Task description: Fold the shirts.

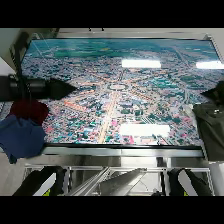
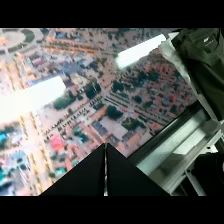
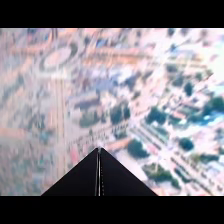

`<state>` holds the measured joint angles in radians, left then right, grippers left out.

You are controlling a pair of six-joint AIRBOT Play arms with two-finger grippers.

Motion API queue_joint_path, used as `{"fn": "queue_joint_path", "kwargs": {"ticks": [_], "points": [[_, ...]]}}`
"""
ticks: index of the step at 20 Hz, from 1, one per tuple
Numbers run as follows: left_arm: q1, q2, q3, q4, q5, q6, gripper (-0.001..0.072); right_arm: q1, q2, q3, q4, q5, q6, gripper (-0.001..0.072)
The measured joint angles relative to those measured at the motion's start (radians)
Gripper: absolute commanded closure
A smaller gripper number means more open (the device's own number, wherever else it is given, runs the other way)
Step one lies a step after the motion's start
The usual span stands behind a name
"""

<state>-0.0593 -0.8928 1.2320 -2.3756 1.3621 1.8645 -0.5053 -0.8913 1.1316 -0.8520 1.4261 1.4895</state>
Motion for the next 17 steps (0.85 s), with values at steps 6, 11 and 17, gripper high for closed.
{"fn": "queue_joint_path", "kwargs": {"ticks": [6, 11, 17], "points": [[-0.063, 0.236, -0.424, 0.003, -0.056, -0.077, 0.0687, 0.260, 0.259, -0.393, -0.030, -0.146, -0.053, 0.0688], [-0.058, 0.326, -0.549, 0.013, -0.079, -0.097, 0.0687, 0.304, 0.306, -0.480, -0.029, -0.194, -0.079, 0.0688], [0.008, 0.348, -0.576, 0.023, -0.087, -0.103, 0.0687, 0.312, 0.316, -0.498, -0.026, -0.205, -0.089, 0.0687]]}}
